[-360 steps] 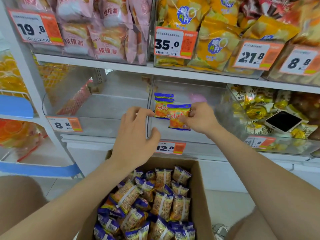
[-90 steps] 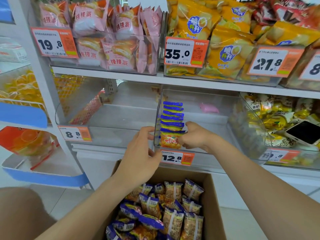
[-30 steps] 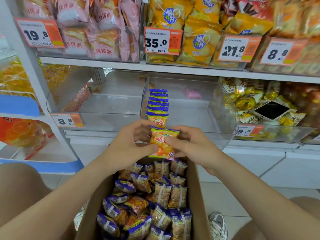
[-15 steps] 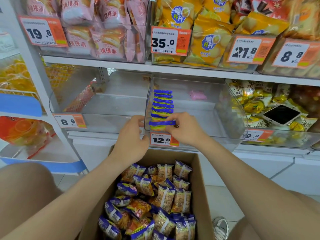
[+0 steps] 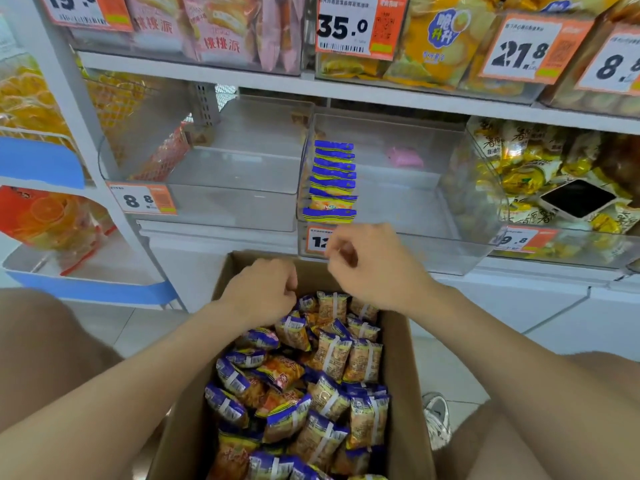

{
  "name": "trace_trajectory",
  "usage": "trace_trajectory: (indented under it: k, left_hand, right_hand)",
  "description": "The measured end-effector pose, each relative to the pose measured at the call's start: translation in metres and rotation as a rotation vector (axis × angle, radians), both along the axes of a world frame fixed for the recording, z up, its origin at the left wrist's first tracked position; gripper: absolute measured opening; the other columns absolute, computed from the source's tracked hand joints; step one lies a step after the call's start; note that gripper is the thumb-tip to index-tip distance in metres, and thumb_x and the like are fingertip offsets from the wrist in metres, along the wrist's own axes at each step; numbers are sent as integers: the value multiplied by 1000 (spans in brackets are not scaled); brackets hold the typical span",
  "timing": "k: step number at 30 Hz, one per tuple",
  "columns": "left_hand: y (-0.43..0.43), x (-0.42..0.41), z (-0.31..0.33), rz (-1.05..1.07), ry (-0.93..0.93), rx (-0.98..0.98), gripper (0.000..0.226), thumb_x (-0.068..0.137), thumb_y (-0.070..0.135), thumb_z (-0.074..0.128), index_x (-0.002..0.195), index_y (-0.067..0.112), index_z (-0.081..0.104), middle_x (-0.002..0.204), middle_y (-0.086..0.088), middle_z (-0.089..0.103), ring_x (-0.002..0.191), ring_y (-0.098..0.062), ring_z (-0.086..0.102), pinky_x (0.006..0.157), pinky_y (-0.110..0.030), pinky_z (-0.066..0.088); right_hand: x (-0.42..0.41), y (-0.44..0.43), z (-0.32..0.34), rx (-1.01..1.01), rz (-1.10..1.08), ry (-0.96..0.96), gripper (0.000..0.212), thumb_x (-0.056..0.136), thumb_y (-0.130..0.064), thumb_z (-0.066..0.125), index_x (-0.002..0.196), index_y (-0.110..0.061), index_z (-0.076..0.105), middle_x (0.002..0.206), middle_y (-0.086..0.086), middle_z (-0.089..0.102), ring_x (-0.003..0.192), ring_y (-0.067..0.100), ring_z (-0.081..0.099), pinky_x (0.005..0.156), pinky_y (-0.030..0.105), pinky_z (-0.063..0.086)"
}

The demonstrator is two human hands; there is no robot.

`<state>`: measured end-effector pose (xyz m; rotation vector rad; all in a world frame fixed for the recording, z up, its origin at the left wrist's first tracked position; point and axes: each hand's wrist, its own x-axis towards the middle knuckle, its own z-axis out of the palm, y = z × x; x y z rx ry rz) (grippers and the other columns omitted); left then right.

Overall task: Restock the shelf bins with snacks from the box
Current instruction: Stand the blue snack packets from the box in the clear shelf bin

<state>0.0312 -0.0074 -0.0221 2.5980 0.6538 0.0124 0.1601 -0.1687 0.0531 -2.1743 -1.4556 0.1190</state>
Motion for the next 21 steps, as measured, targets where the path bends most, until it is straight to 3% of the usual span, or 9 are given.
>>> trace_trajectory:
  k: [4, 6, 9, 12, 14, 17, 19, 21]
  left_hand:
    - [1, 4, -52, -213, 283, 130, 29, 97, 15, 61, 124, 25, 63, 117, 2, 63, 103, -20, 62, 87, -40, 57]
    - [-2, 7, -75, -309, 348, 220, 38, 99, 14, 59, 137, 21, 55, 124, -3, 58, 110, -27, 60, 88, -42, 55]
    - [-5, 11, -101, -374, 428, 341, 55, 100, 24, 63, 151, 19, 43, 139, -7, 56, 127, -32, 55, 102, -46, 47]
    - [-7, 18, -109, -375, 483, 414, 45, 101, 27, 64, 143, 18, 52, 139, -8, 58, 131, -34, 53, 111, -50, 39]
    - [-6, 25, -106, -335, 459, 338, 33, 100, 28, 62, 132, 18, 58, 130, -7, 61, 121, -31, 58, 107, -48, 44]
    - [-8, 31, -89, -198, 333, 34, 29, 97, 38, 67, 117, 19, 60, 117, -5, 66, 98, -23, 63, 86, -42, 56]
    - [-13, 32, -69, -76, 226, -191, 41, 94, 48, 72, 119, 17, 63, 104, -3, 68, 86, -17, 64, 73, -33, 53]
    - [-18, 30, -43, 30, 136, -401, 51, 93, 54, 72, 110, 6, 69, 88, -8, 69, 73, -16, 63, 65, -31, 49]
  right_hand:
    - [-12, -14, -43, -501, 150, -21, 22, 95, -17, 53, 79, -18, 67, 69, -1, 60, 67, 18, 61, 65, 47, 57]
    - [-15, -16, -60, -706, 184, -72, 20, 94, -18, 51, 85, -13, 68, 82, 8, 62, 77, 28, 63, 70, 52, 58]
    - [-16, -17, -72, -864, 235, -169, 16, 99, -18, 50, 100, -12, 65, 88, 7, 56, 80, 29, 63, 71, 47, 59]
    - [-12, -19, -76, -929, 246, -198, 13, 101, -17, 49, 104, -12, 61, 87, 4, 46, 79, 27, 62, 63, 40, 53]
    - [-7, -18, -74, -918, 220, -199, 12, 102, -18, 51, 104, -11, 61, 90, 6, 51, 74, 24, 59, 59, 37, 48]
    - [4, -17, -62, -816, 147, -155, 13, 101, -15, 54, 88, -19, 52, 90, 7, 52, 71, 23, 56, 59, 37, 47]
    - [13, -20, -52, -723, 130, -83, 12, 99, -25, 64, 103, -20, 53, 99, 6, 55, 82, 23, 58, 67, 40, 51]
    - [19, -26, -42, -646, 186, -17, 55, 89, -44, 79, 126, -21, 45, 110, 0, 54, 92, 18, 56, 78, 40, 53]
